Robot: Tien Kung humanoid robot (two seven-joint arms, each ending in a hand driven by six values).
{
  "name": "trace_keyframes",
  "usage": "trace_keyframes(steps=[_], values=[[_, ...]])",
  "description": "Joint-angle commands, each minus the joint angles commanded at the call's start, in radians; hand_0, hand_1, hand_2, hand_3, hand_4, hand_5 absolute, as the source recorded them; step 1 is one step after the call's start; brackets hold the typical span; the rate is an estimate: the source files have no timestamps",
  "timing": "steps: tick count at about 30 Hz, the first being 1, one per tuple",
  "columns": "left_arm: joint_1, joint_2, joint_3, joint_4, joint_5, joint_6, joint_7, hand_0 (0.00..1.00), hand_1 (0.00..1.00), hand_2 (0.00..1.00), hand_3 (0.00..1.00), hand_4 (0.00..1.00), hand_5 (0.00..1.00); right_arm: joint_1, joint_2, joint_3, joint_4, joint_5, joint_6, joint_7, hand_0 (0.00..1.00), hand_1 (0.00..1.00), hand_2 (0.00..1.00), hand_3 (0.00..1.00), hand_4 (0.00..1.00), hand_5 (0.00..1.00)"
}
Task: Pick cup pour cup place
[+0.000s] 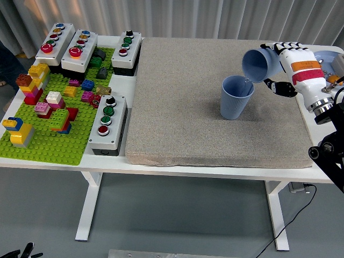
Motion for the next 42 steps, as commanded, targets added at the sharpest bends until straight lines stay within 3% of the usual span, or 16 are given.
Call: trace_keyframes(steps=[42], values=[[0.004, 0.0, 0.0, 0.0, 0.001, -0.001, 0.002, 0.72, 0.652, 0.731, 0.654, 0.487, 0.978, -0.002, 0.002, -0.034, 0.022, -0.046, -0.042, -0.067, 0.853, 0.609, 0.491, 0.541, 0.554, 0.002]])
